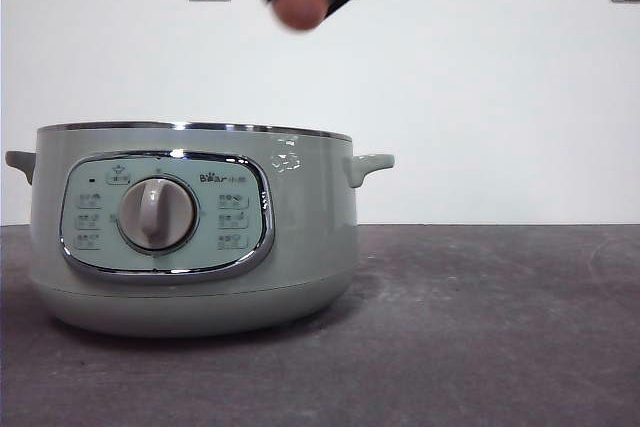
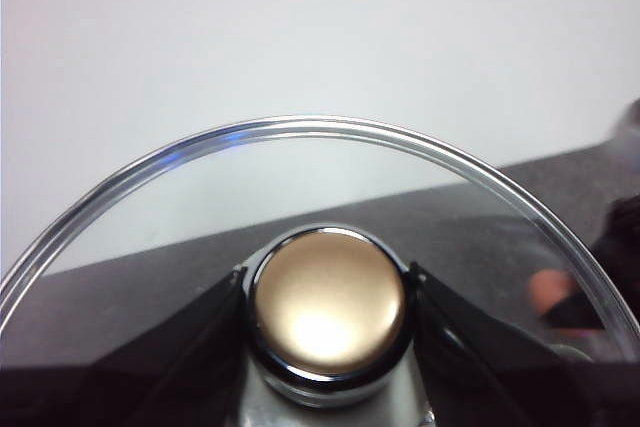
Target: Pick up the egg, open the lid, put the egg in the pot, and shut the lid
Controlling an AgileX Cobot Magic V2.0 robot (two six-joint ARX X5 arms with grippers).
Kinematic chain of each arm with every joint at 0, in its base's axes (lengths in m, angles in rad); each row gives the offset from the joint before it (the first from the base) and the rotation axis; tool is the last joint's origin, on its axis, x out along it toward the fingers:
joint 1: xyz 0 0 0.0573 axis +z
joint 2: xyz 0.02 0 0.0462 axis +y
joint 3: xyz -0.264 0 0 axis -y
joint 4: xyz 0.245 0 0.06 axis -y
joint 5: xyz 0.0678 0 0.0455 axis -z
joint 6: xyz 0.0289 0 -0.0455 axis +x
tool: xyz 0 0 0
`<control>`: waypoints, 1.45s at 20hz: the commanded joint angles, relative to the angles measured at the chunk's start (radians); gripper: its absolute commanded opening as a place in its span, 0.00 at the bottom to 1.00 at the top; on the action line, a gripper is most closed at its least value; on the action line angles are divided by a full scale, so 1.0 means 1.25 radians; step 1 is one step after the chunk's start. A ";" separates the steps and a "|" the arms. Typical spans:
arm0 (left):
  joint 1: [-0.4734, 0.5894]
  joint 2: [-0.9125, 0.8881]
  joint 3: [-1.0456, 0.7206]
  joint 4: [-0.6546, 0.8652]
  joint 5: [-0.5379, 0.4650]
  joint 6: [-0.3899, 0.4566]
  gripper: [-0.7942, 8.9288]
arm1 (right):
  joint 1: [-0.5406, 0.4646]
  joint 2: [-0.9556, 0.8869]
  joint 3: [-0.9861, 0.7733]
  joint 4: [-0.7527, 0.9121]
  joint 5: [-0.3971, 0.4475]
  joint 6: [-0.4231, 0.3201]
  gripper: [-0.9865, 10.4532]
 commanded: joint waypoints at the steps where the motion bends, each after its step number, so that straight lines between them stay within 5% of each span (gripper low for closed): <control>1: 0.000 -0.047 0.016 0.026 -0.021 0.009 0.07 | 0.017 0.097 0.057 -0.020 -0.002 -0.030 0.08; 9: 0.001 -0.068 0.016 0.002 -0.020 0.009 0.07 | 0.076 0.313 0.120 0.015 0.027 -0.096 0.08; 20: 0.001 -0.068 0.016 -0.025 -0.020 0.007 0.07 | 0.078 0.403 0.120 0.047 0.043 -0.132 0.08; 22: 0.001 -0.068 0.016 -0.040 -0.020 0.006 0.07 | 0.079 0.405 0.120 0.054 0.043 -0.131 0.17; 24: 0.001 -0.068 0.016 -0.053 -0.020 0.006 0.07 | 0.079 0.405 0.120 0.053 0.049 -0.115 0.41; 29: 0.001 -0.068 0.016 -0.057 -0.020 0.007 0.07 | 0.080 0.401 0.120 0.052 0.046 -0.094 0.43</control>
